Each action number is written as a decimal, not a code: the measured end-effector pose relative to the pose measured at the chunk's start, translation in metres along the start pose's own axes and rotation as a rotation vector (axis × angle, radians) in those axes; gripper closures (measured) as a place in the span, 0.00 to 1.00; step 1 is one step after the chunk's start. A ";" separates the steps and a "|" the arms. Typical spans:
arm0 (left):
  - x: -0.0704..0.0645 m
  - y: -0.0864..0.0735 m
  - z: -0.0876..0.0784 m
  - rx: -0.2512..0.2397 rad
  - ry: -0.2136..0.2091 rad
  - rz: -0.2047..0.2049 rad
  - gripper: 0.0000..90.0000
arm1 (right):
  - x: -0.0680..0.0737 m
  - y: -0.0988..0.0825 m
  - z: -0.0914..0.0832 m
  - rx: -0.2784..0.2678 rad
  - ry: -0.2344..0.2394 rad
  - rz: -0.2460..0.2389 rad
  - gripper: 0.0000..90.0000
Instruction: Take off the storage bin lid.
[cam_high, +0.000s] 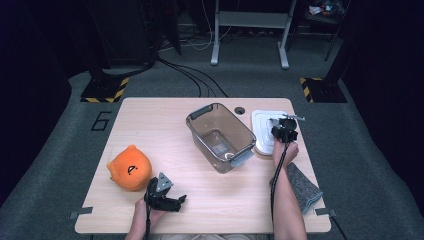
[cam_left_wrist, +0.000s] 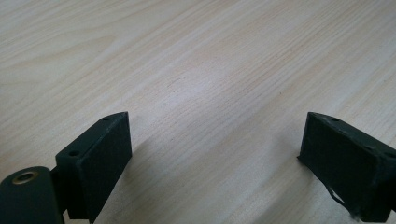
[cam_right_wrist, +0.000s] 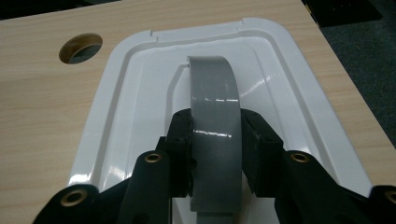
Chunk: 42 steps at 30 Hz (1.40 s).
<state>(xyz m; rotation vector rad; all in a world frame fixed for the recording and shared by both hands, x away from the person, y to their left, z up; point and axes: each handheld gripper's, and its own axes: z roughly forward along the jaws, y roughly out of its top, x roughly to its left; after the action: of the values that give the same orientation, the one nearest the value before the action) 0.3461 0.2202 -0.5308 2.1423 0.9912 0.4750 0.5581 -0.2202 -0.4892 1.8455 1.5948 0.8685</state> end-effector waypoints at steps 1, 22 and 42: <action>0.000 0.000 0.000 0.000 -0.001 0.000 0.10 | 0.001 0.000 0.001 0.002 0.000 0.006 0.73; 0.000 0.000 0.000 -0.001 0.000 0.001 0.10 | -0.005 -0.001 -0.004 0.094 0.073 -0.047 0.31; -0.001 0.000 0.000 0.000 0.004 0.003 0.10 | 0.004 -0.029 -0.066 0.094 0.225 -0.231 0.03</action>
<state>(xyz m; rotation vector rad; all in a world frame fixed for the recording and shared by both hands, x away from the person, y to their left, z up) 0.3455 0.2198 -0.5306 2.1434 0.9902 0.4808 0.4894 -0.2129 -0.4683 1.6271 1.9732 0.9348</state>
